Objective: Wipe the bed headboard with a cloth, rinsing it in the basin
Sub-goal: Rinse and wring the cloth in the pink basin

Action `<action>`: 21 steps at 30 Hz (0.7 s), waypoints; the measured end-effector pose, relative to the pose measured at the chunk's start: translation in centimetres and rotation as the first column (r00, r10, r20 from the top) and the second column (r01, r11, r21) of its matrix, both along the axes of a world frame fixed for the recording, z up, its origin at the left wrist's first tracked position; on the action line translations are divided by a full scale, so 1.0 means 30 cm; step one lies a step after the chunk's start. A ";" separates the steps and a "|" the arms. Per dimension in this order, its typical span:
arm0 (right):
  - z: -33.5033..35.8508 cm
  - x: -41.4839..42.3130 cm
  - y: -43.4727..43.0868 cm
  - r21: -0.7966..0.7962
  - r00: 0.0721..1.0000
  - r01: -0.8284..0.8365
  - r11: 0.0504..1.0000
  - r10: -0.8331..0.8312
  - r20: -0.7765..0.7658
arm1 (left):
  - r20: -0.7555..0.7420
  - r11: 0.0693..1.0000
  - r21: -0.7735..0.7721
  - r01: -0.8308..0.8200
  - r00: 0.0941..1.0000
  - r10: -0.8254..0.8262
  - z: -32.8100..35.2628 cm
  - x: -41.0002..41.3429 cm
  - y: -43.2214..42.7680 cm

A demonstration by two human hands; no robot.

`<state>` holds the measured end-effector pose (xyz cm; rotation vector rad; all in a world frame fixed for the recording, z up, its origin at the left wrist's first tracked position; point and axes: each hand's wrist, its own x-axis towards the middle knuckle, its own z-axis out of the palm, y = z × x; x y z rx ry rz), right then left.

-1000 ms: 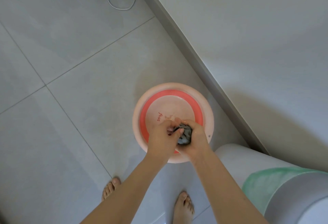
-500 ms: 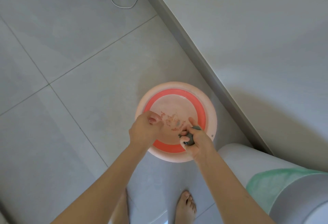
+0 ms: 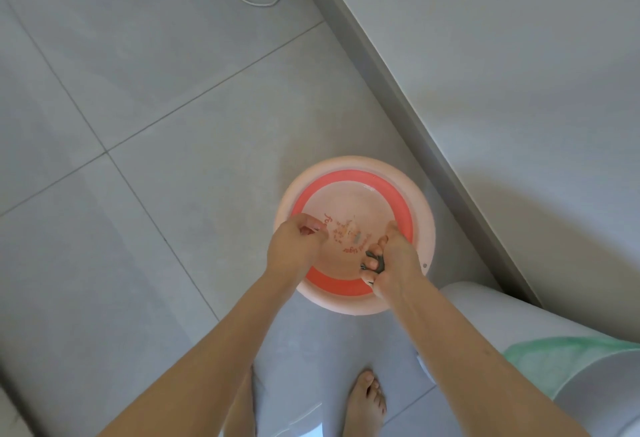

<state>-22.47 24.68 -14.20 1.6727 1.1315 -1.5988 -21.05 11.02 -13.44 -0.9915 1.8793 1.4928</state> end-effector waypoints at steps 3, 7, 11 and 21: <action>0.001 -0.007 -0.009 0.019 1.000 -0.011 1.000 0.011 0.005 | -0.014 1.000 -0.003 0.021 1.000 -0.021 0.006 -0.004 0.009; -0.017 -0.008 -0.014 0.069 0.998 -0.057 0.996 0.056 0.018 | -0.013 0.999 -0.009 0.037 0.999 -0.037 0.004 -0.008 0.017; -0.035 -0.012 -0.023 0.102 0.998 -0.069 0.992 0.068 0.008 | -0.014 0.997 -0.019 0.075 0.997 -0.076 0.000 -0.007 0.029; -0.046 -0.032 0.006 -0.094 0.943 -0.253 0.963 0.224 -0.245 | 0.070 0.998 0.005 0.070 0.995 -0.071 0.005 0.010 0.038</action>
